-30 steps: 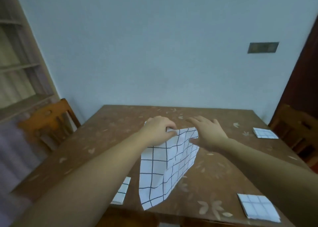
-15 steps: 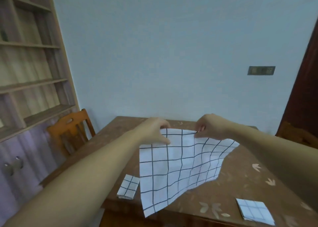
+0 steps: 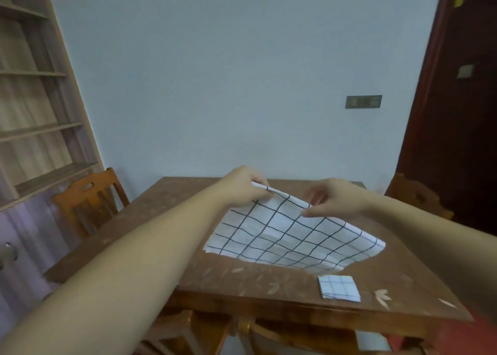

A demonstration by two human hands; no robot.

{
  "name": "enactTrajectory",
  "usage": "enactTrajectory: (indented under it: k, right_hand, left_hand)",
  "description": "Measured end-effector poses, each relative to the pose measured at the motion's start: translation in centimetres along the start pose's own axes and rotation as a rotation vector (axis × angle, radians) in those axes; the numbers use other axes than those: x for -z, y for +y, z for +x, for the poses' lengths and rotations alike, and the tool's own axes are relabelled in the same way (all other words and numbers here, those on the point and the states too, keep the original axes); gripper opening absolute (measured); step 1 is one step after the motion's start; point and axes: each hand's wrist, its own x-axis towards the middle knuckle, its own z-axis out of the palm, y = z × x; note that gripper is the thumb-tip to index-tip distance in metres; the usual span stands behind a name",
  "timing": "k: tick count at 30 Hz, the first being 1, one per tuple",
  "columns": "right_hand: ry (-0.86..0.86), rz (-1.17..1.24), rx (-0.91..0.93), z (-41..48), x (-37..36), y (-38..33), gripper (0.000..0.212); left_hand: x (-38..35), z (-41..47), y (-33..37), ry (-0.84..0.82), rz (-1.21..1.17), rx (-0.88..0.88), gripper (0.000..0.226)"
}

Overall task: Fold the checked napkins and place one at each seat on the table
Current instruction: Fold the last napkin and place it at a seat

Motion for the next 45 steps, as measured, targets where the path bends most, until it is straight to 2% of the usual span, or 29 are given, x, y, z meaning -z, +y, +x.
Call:
enactTrajectory:
  k: [3,6,11,16,20,22,25,29,31,34,37,41,45]
  right_hand:
    - [0.068,0.067,0.078,-1.1,-0.7,-1.1,0.03]
    - [0.118,0.079,0.069,-1.5,-0.8,-0.9,0.03]
    - [0.108,0.1,-0.005,-2.0,0.7,0.0,0.029]
    - [0.078,0.174,-0.036,-2.5,0.4,0.8,0.019]
    - [0.098,0.29,0.006,-2.7,-0.4,-0.4,0.025]
    - [0.126,0.323,0.012,-2.3,-0.4,-1.2,0.028]
    - [0.184,0.459,0.012,-2.0,0.2,-1.2,0.016]
    - [0.272,0.6,-0.024,-2.6,1.5,0.3,0.005]
    - [0.283,0.672,-0.047,-2.8,1.9,1.0,0.008]
    - [0.258,0.71,-0.076,-3.2,1.9,1.7,0.003]
    - [0.236,0.726,-0.095,-3.6,1.6,2.0,0.002]
    - [0.291,0.93,-0.161,-3.6,1.7,2.7,0.024]
    - [0.289,0.992,-0.176,-3.8,1.7,3.7,0.037]
  left_hand:
    - [-0.8,-0.2,2.4,-0.039,-0.026,-0.007,0.022]
    - [-0.9,-0.4,3.9,-0.059,-0.074,-0.008,0.026]
    - [-0.6,-1.0,3.1,-0.027,-0.165,0.023,0.02]
    - [-1.0,-2.0,1.6,0.001,-0.238,0.076,0.026]
    - [-1.9,-1.8,2.5,-0.058,-0.234,0.056,0.034]
    - [-2.2,-1.8,3.0,-0.074,-0.245,0.023,0.029]
    - [-1.7,-2.0,2.8,-0.086,-0.234,0.015,0.019]
    - [-0.5,-2.8,1.0,-0.127,-0.107,0.147,0.016]
    - [-0.4,-3.2,0.3,-0.117,-0.117,0.175,0.014]
    - [-0.7,-3.3,-0.1,-0.059,-0.22,0.184,0.016]
    - [-1.0,-2.9,0.2,0.026,-0.336,0.192,0.028]
    - [-1.5,-3.2,1.0,0.176,-0.772,0.207,0.013]
    - [-2.3,-3.5,1.4,0.251,-0.924,0.255,0.018]
